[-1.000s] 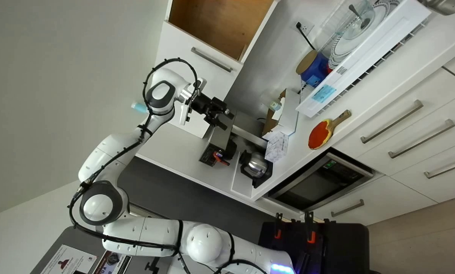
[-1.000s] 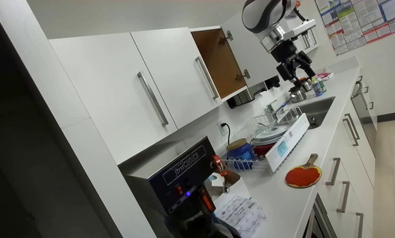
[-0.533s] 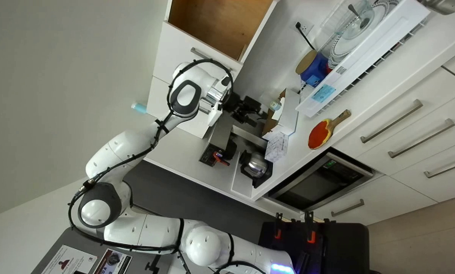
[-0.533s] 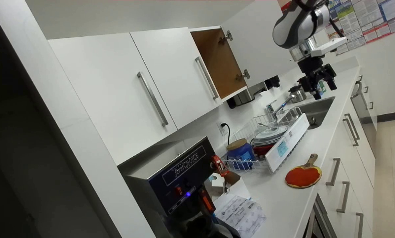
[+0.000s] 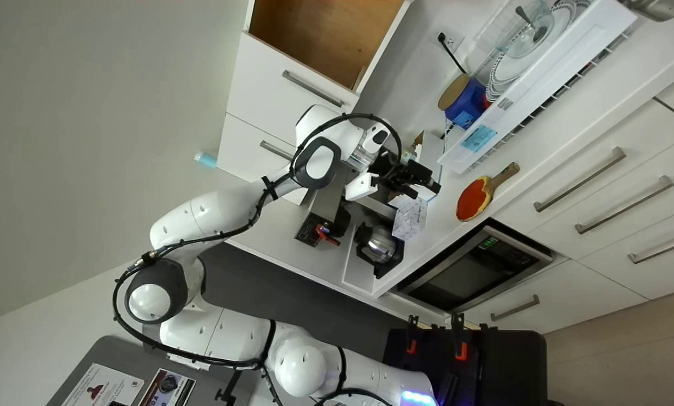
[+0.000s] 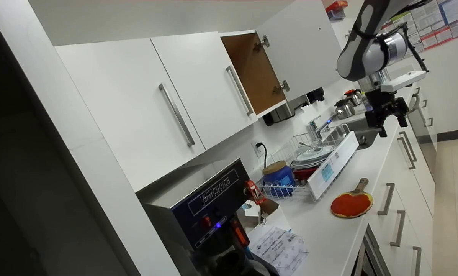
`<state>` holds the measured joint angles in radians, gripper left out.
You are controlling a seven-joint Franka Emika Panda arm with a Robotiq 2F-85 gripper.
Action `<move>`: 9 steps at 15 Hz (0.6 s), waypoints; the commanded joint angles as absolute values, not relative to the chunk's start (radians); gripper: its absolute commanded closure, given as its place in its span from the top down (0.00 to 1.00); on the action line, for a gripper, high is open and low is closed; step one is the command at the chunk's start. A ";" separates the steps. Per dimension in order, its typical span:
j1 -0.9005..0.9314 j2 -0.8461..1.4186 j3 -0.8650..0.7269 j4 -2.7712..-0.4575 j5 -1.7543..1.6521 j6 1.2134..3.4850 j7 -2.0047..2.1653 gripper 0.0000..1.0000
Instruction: Open the topmost drawer of the lower cabinet
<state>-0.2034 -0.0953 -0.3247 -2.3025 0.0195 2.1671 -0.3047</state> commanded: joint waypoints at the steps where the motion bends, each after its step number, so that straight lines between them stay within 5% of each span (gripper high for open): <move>1: -0.221 -0.094 -0.308 -2.301 0.022 2.165 -0.306 1.00; 9: -0.247 -0.013 -0.346 -2.335 0.268 2.414 -0.422 1.00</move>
